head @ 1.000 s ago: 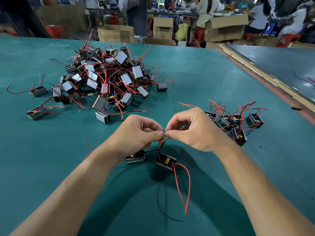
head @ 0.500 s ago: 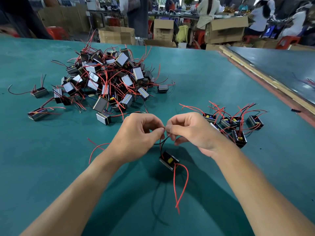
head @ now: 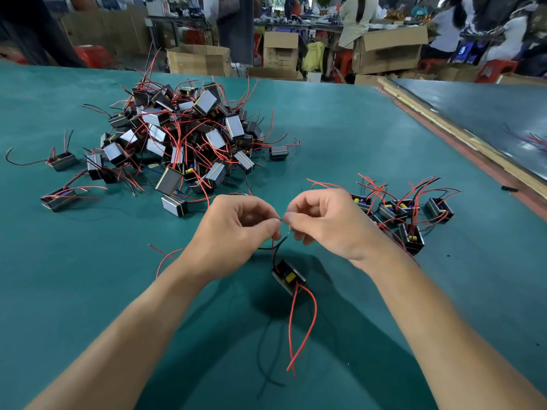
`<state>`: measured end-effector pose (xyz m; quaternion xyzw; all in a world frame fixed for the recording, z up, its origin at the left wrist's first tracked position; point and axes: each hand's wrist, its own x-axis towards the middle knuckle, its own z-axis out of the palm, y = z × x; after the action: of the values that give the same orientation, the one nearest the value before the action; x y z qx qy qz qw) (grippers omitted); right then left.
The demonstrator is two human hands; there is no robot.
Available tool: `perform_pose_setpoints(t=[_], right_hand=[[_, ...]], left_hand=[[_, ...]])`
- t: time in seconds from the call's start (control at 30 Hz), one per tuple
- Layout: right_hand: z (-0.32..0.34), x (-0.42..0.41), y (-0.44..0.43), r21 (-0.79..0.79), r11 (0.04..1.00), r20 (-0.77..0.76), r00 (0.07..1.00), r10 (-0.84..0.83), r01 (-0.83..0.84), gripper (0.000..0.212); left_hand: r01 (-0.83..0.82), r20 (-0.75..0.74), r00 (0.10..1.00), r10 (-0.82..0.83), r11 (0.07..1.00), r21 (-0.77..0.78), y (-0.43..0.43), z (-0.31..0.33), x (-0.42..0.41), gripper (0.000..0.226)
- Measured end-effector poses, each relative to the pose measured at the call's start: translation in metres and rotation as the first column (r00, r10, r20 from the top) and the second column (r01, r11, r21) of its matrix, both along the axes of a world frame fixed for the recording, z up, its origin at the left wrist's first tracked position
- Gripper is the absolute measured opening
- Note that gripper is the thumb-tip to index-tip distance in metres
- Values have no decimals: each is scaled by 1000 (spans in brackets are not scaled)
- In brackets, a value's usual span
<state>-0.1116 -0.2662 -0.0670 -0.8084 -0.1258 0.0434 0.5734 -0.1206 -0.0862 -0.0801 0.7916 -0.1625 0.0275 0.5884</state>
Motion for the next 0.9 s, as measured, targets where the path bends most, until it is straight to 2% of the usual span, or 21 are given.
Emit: perform_pose_setpoints(t=[0.1, 0.17, 0.3, 0.53, 0.7, 0.9], right_hand=[[-4, 0, 1, -57, 998, 229, 973, 6, 8, 21], [-6, 0, 2, -91, 996, 313, 949, 20, 9, 18], [-7, 0, 3, -66, 997, 383, 924, -19, 47, 12], [-9, 1, 1, -141, 990, 421, 906, 31, 32, 10], [-8, 2, 0, -136, 991, 352, 934, 61, -13, 16], [-7, 1, -3, -204, 968, 85, 982, 169, -149, 21]], left_hand=[[-28, -111, 994, 18, 995, -93, 1, 4, 0, 15], [-37, -167, 986, 9, 986, -162, 3, 6, 1, 15], [-37, -225, 974, 0, 986, -161, 5, 8, 2, 14], [-11, -264, 964, -25, 991, -134, 6, 9, 0, 20], [9, -269, 962, -44, 991, -131, 6, 12, -2, 17], [39, -191, 980, -47, 998, -44, 4, 12, -5, 17]])
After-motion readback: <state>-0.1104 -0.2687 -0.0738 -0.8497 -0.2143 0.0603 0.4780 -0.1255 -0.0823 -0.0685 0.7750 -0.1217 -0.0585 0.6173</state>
